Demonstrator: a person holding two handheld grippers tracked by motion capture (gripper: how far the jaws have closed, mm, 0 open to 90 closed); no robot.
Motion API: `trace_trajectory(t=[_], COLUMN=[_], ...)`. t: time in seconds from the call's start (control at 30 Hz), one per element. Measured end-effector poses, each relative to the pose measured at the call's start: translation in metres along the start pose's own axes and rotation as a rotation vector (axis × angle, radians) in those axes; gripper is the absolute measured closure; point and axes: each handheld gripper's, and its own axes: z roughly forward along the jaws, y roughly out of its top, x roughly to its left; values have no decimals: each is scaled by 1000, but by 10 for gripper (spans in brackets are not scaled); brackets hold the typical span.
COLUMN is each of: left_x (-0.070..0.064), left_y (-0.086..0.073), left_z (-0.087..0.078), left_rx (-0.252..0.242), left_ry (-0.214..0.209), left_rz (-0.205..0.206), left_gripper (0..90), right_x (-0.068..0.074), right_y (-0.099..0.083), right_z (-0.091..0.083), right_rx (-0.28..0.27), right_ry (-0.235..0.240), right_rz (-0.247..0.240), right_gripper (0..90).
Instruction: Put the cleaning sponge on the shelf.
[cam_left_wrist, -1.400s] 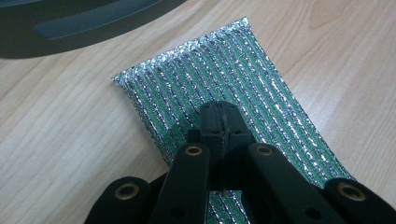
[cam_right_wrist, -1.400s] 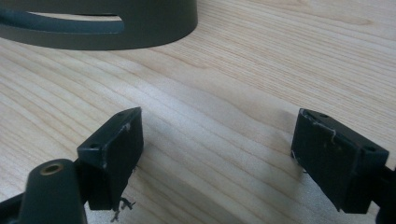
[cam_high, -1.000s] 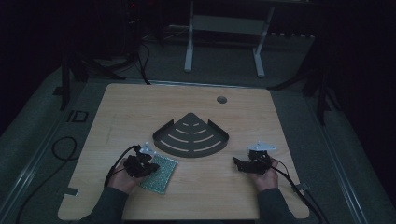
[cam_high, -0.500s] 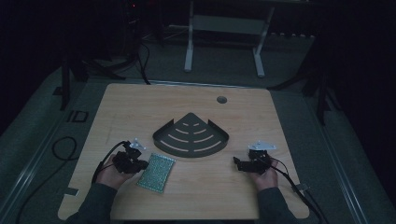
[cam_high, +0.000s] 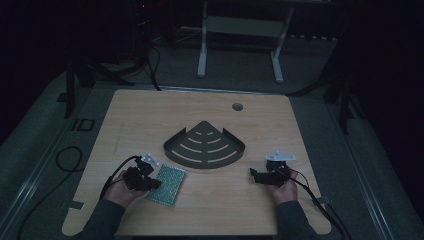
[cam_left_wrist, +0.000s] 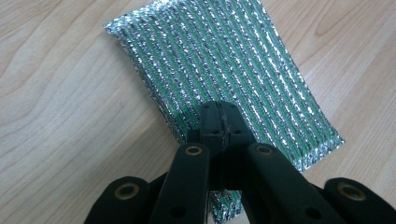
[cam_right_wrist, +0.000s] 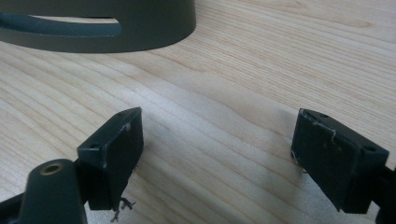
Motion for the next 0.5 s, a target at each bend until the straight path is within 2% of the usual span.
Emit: trace_trajectory(t=[0.17,0.37,0.5], left_x=[5,7,9], left_y=[-1,-1,9], left_z=[-3,-4,-9], left_rx=[6,-2,-5], left_ry=[28,24,25], left_rz=[-14,-18,-12], left_gripper=[900,898,873], right_x=[0,0,0], right_y=[0,0,0], right_z=[0,0,0], right_rx=[0,0,-1], right_ry=[0,0,0], right_rz=[1,2,1], right_gripper=[164,164,164])
